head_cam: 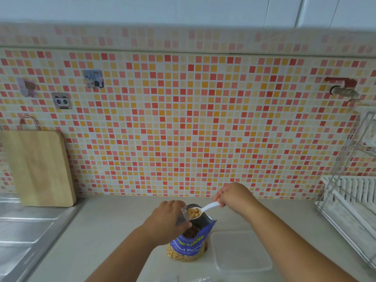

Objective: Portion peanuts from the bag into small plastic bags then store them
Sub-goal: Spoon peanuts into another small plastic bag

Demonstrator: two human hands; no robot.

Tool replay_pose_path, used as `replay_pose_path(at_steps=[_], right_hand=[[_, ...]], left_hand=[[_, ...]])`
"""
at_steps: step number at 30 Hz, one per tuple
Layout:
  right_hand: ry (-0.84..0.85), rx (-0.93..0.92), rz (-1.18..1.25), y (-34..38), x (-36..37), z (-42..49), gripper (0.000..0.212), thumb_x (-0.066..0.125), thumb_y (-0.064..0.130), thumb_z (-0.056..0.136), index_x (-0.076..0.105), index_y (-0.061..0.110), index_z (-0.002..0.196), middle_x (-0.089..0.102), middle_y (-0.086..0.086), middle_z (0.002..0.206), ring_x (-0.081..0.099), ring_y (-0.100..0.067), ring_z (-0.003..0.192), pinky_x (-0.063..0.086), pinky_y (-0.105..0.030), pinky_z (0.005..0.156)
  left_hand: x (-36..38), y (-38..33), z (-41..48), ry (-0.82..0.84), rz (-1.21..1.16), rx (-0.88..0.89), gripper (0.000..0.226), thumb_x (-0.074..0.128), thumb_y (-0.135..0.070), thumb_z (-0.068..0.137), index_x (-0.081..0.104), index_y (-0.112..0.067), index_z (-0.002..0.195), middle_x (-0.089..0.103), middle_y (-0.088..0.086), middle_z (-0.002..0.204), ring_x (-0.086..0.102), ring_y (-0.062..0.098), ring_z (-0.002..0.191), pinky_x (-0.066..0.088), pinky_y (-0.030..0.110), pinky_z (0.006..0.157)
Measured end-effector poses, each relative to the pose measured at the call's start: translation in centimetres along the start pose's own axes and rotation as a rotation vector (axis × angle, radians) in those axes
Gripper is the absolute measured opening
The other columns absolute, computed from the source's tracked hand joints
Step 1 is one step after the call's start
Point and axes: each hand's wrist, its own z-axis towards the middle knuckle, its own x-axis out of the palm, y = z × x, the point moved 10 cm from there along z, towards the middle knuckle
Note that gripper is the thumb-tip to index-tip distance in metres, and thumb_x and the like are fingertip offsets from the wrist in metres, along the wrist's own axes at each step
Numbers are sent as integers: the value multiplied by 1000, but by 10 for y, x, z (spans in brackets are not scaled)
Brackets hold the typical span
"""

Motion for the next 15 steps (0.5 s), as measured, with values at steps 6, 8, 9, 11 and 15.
replay_pose_path(at_steps=[6,8,9,11,15], right_hand=[[33,-126,-87,56,8,4,24,52,14,83,75,12,91,72,-6,107,65,-21,94,54,-35,86],[-32,-255,-191,82,2,-6,22,53,15,85,73,23,91,68,-1,111,58,-21,105,50,-36,91],[-99,-335,-259,93,-6,-15,22,55,16,86,72,27,93,66,0,111,52,-20,109,46,-35,93],[-267,-501,-417,113,-26,-37,24,54,15,86,70,27,98,66,4,104,43,-18,107,33,-33,96],[-560,-447,-485,96,-62,-54,26,49,16,83,70,22,96,68,5,90,44,-20,98,26,-34,91]], left_hand=[[2,-7,8,-74,58,-12,49,45,-49,91,41,-21,131,54,-2,126,47,20,112,39,32,94],[2,-5,9,-112,-17,-32,46,44,-48,91,43,-21,129,55,-1,125,48,21,111,41,33,94],[0,-2,10,-135,-80,-48,46,45,-47,91,43,-21,129,55,-2,125,49,21,112,41,33,94],[-3,4,9,-180,-230,-79,46,49,-45,90,45,-20,128,56,-2,119,51,21,111,44,33,93],[-13,19,5,-210,-405,-133,37,50,-45,91,49,-26,122,58,-5,107,59,10,93,47,22,76]])
